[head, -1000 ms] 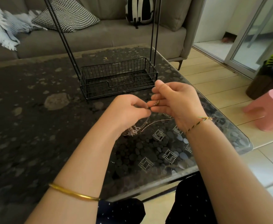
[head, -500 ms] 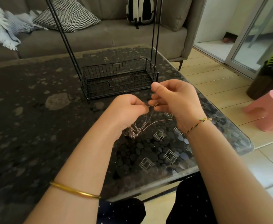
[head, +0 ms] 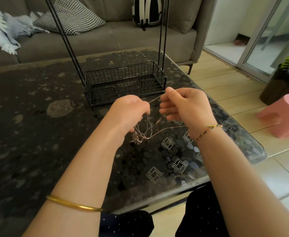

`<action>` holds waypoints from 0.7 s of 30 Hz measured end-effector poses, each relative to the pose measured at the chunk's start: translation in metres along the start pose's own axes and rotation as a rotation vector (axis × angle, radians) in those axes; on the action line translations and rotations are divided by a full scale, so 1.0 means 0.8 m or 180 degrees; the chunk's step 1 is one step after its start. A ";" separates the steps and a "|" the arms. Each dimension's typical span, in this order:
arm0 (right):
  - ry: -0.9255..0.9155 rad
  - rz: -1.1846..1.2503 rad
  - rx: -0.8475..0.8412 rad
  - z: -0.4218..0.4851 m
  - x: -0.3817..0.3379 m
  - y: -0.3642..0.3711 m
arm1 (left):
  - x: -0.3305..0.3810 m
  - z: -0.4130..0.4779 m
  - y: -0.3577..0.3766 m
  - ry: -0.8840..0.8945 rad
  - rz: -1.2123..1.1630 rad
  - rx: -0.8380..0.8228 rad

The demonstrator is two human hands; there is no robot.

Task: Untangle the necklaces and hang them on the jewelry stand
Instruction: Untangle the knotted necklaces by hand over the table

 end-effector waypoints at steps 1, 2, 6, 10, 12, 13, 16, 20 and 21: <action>0.0011 -0.0055 0.0012 0.000 0.001 -0.001 | 0.000 0.000 -0.001 -0.0014 0.0005 0.0017; 0.0010 -0.0108 0.0030 0.000 0.001 -0.003 | 0.000 0.001 -0.002 -0.0024 0.0012 0.0029; -0.0074 -0.0203 0.0147 0.002 -0.002 -0.008 | 0.004 -0.002 -0.005 0.0076 0.0346 0.0142; -0.0025 0.0056 0.0224 0.002 -0.003 -0.011 | 0.009 -0.003 -0.011 0.0383 0.1113 0.0430; 0.0007 0.0097 0.0289 0.002 -0.001 -0.013 | 0.005 -0.002 -0.014 0.0381 0.1466 0.0546; -0.0020 0.0011 0.0339 0.002 -0.001 -0.014 | 0.004 -0.001 -0.015 0.0359 0.1621 0.0594; -0.0542 -0.0943 0.0517 0.005 -0.018 -0.020 | -0.002 0.003 -0.021 0.0262 0.2011 0.0746; -0.0678 -0.2643 0.0247 0.005 -0.021 -0.014 | -0.006 0.008 -0.036 0.0111 0.2338 0.1030; -0.0581 -0.2988 0.0104 0.004 -0.016 -0.010 | -0.006 0.008 -0.039 0.0093 0.2387 0.1096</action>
Point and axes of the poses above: each hand's wrist, its own z-axis towards the middle knuckle, its own y-axis out of the palm, x = y × z, the point moved 9 cm from there along z, towards the middle knuckle, and after that the axes turned 5 degrees about -y, right-handed, at the moved point
